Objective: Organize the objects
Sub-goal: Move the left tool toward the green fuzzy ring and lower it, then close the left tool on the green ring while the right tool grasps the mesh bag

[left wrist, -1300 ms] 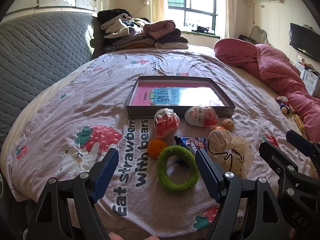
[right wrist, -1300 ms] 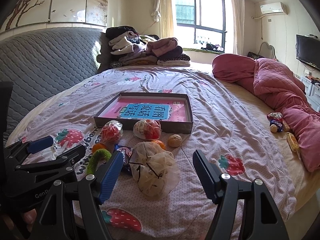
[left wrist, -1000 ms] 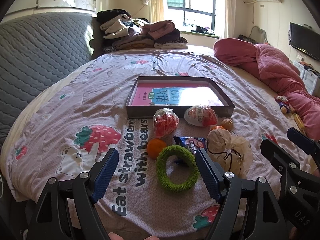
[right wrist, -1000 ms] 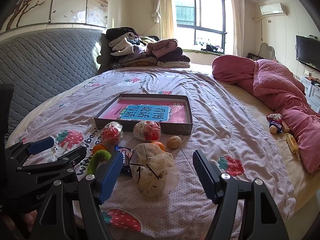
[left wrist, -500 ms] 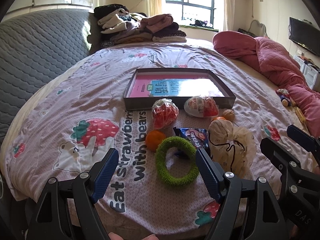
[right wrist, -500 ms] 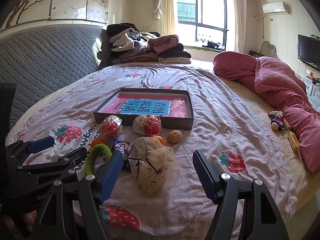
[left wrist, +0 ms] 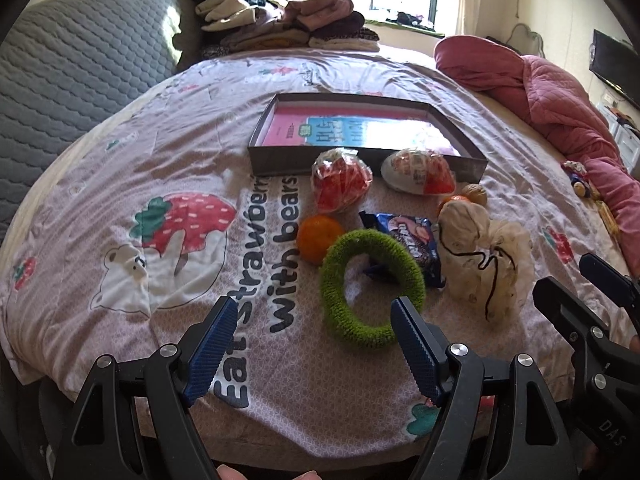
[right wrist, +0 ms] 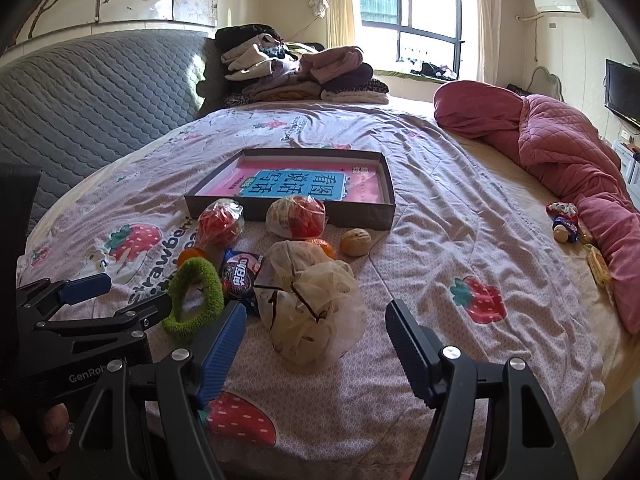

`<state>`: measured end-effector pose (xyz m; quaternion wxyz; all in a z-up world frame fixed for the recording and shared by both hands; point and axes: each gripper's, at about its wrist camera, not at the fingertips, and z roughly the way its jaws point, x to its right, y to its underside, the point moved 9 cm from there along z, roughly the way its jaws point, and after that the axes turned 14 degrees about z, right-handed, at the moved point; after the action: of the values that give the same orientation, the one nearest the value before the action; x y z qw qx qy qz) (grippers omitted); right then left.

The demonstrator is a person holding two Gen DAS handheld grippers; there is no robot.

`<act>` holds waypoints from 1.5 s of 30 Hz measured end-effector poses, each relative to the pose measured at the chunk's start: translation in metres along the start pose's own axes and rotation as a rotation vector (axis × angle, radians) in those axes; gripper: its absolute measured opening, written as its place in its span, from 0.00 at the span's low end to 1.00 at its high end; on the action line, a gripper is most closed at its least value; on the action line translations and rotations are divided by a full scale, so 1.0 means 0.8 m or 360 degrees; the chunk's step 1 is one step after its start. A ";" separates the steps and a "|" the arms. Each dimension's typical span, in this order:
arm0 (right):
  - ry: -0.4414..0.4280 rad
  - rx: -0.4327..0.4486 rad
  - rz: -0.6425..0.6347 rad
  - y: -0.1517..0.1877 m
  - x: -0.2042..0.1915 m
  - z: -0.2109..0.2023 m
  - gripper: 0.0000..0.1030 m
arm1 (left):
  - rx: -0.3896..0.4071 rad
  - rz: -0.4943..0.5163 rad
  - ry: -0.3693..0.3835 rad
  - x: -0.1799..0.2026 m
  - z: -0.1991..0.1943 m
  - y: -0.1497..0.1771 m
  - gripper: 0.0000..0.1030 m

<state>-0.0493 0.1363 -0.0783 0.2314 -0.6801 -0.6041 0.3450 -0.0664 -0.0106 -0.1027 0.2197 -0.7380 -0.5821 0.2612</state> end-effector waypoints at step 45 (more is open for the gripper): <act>-0.0061 -0.0206 0.0011 0.027 0.006 0.108 0.51 | 0.0030 -0.0020 0.0197 0.001 0.075 0.002 0.38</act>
<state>-0.0991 0.1285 -0.1518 0.1740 -0.6889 -0.6272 0.3190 -0.1032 -0.0090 -0.1500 0.2637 -0.7471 -0.5695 0.2191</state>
